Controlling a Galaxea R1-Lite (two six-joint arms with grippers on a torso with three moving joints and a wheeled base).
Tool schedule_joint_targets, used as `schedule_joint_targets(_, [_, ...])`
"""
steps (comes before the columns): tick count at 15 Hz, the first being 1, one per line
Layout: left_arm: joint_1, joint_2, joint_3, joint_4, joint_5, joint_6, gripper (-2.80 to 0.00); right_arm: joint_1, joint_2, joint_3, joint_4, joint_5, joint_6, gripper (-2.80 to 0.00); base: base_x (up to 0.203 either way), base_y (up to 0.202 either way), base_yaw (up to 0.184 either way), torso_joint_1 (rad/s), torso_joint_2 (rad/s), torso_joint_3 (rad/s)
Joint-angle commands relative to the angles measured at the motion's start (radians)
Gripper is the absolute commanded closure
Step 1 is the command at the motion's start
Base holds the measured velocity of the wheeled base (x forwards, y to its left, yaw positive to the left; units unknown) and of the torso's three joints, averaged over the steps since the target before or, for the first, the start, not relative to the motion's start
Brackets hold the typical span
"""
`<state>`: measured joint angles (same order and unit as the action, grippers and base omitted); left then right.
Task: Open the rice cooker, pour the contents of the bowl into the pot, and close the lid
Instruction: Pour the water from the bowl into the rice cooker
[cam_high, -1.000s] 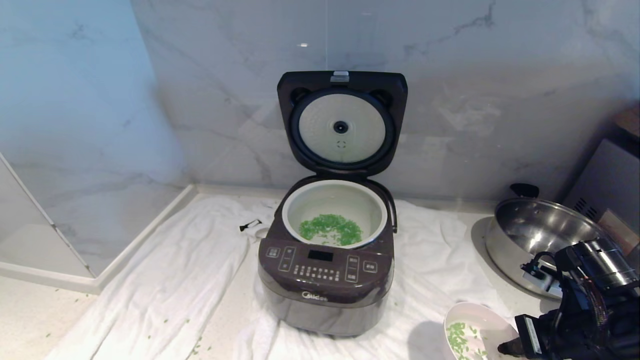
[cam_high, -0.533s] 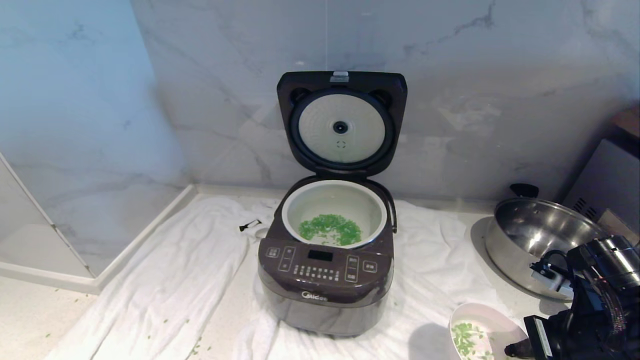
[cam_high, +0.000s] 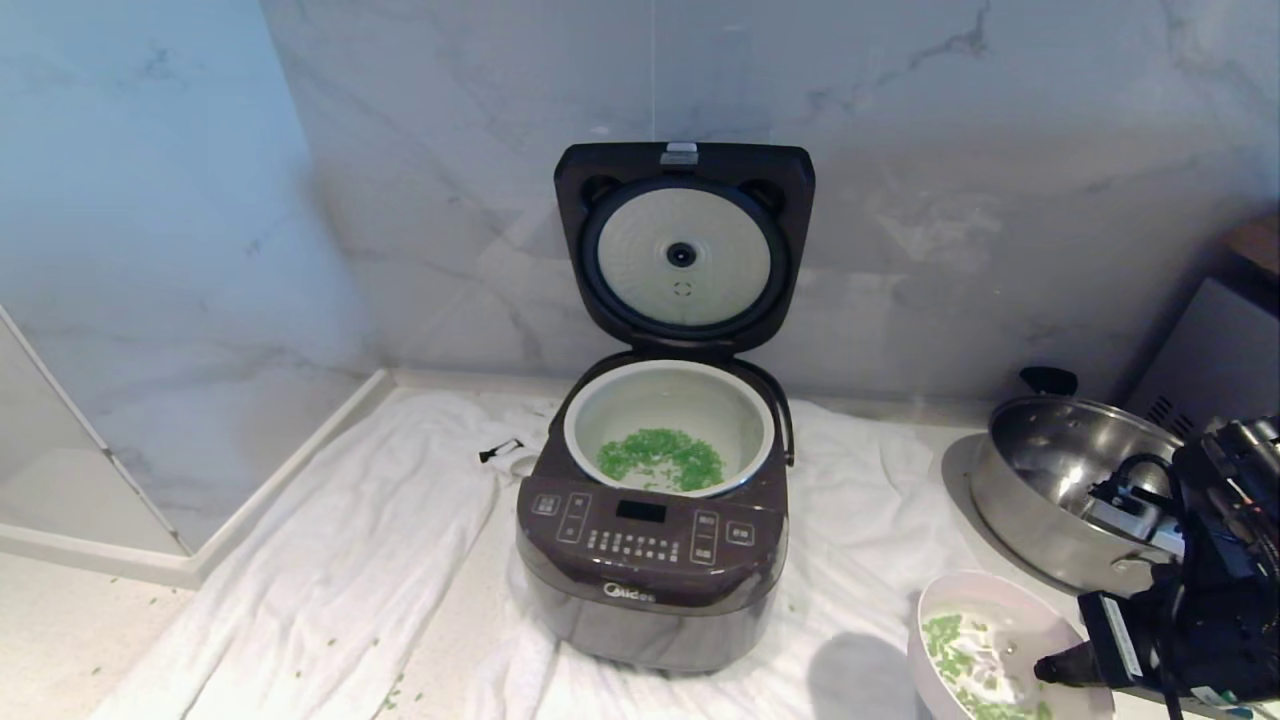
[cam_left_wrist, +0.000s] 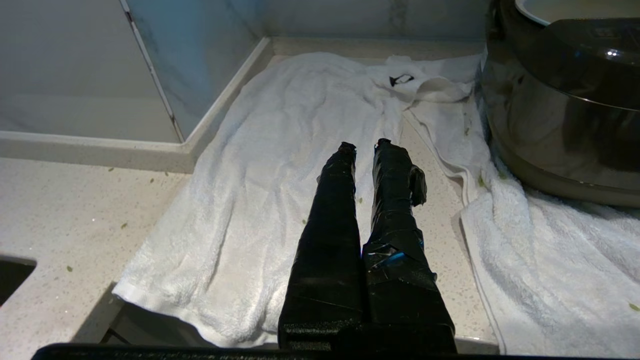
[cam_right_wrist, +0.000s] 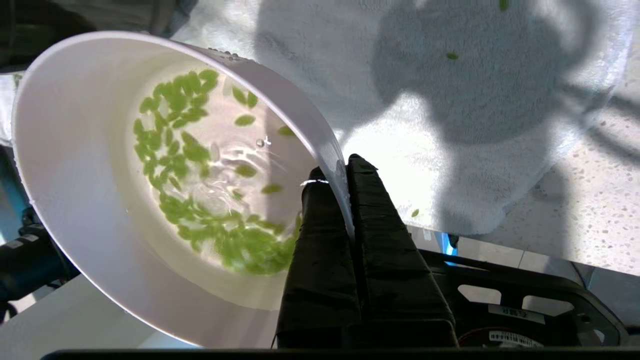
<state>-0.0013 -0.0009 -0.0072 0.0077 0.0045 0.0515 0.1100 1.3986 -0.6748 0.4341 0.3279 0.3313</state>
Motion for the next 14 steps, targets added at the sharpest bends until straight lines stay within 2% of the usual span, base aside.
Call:
schedule_joint_targets(1, [0.0,0.004,0.0,0.0,0.0,0.001,0.0,0.0,-0.015,-0.034,0.026,0.002,0.0,0.0,0.0,0.0,0.0,0.0,0.0,0.0])
schedule_joint_targets(4, [0.001,0.004,0.0,0.0,0.0,0.002,0.0,-0.001,-0.015,-0.063,0.048,-0.002,-0.002,0.0,0.0,0.0,0.0,0.0,0.0,0.0])
schedule_joint_targets(14, [0.0,0.004,0.0,0.0,0.0,0.002,0.0,-0.005,0.103,-0.355,0.212,-0.003,-0.018,0.0,0.0,0.0,0.0,0.0,0.0,0.0])
